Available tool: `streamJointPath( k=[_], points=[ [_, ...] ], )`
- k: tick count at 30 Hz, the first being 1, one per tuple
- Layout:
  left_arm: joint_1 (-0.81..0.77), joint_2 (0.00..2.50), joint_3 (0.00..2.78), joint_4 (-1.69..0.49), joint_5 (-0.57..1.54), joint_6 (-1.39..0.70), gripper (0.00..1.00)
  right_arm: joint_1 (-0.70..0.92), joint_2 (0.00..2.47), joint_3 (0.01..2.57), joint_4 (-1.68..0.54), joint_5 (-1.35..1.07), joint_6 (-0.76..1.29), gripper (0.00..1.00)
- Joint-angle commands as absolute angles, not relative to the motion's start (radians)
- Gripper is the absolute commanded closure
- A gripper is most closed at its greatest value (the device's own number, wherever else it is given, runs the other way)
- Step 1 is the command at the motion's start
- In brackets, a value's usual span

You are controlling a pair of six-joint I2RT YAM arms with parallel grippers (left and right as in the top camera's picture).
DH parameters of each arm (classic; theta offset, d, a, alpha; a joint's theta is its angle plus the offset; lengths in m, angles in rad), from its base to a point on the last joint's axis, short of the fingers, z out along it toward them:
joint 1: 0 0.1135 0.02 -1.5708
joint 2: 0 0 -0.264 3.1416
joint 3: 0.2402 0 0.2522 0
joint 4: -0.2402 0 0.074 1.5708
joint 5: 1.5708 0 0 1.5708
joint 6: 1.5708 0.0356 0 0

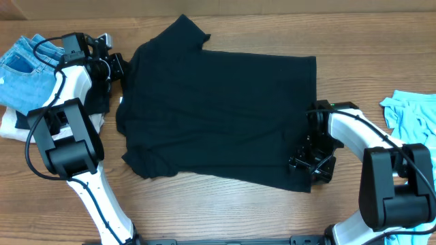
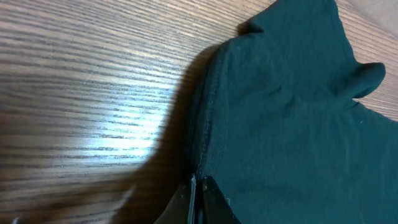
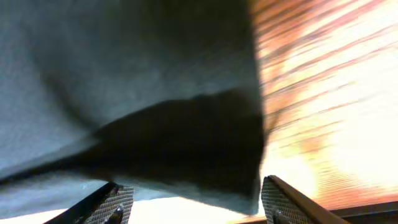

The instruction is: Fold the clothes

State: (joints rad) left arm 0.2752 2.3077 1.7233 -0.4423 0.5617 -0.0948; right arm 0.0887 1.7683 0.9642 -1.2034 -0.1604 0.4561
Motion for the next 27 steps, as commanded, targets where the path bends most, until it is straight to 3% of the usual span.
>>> streamJointPath(
  k=[1,3,4,7,8,11,13,17,24,25,26,27],
  points=[
    [0.274,2.27,1.744,-0.445,0.574,-0.07,0.96,0.09,1.764,0.961,-1.201,-0.045,0.503,0.38],
    [0.274,2.27,1.744,-0.445,0.574,-0.07,0.96,0.091,1.764,0.953,-1.201,-0.045,0.502,0.24],
    [0.274,2.27,1.744,-0.445,0.574,-0.07,0.96,0.091,1.764,0.942,-1.198,-0.045,0.502,0.22],
    [0.274,2.27,1.744,-0.444,0.574,-0.07,0.96,0.091,1.764,0.865,-1.118,-0.144,0.486,0.28],
    [0.274,2.27,1.744,-0.444,0.574,-0.07,0.96,0.091,1.764,0.83,-1.068,-0.23,0.463,0.39],
    [0.274,2.27,1.744,-0.444,0.574,-0.067,0.96,0.091,1.763,0.792,-1.022,-0.282,0.465,0.85],
    [0.274,2.27,1.744,-0.444,0.574,-0.067,0.96,0.08,1.76,0.796,-1.029,-0.259,0.484,0.96],
    [0.274,2.27,1.744,-0.444,0.575,-0.067,0.96,-0.02,1.76,0.839,-1.136,-0.03,0.654,0.96],
    [0.274,2.27,1.744,-0.444,0.578,-0.067,0.91,-0.213,1.76,0.846,-1.162,0.028,0.599,0.96],
    [0.274,2.27,1.744,-0.444,0.579,-0.068,0.85,-0.213,1.76,0.846,-1.157,0.021,0.582,0.94],
    [0.274,2.27,1.744,-0.444,0.589,-0.068,0.74,-0.213,1.76,0.846,-1.156,0.021,0.575,0.84],
    [0.274,2.268,1.748,-0.445,0.613,-0.068,0.55,-0.211,1.76,0.847,-1.157,0.02,0.575,0.76]
  ],
)
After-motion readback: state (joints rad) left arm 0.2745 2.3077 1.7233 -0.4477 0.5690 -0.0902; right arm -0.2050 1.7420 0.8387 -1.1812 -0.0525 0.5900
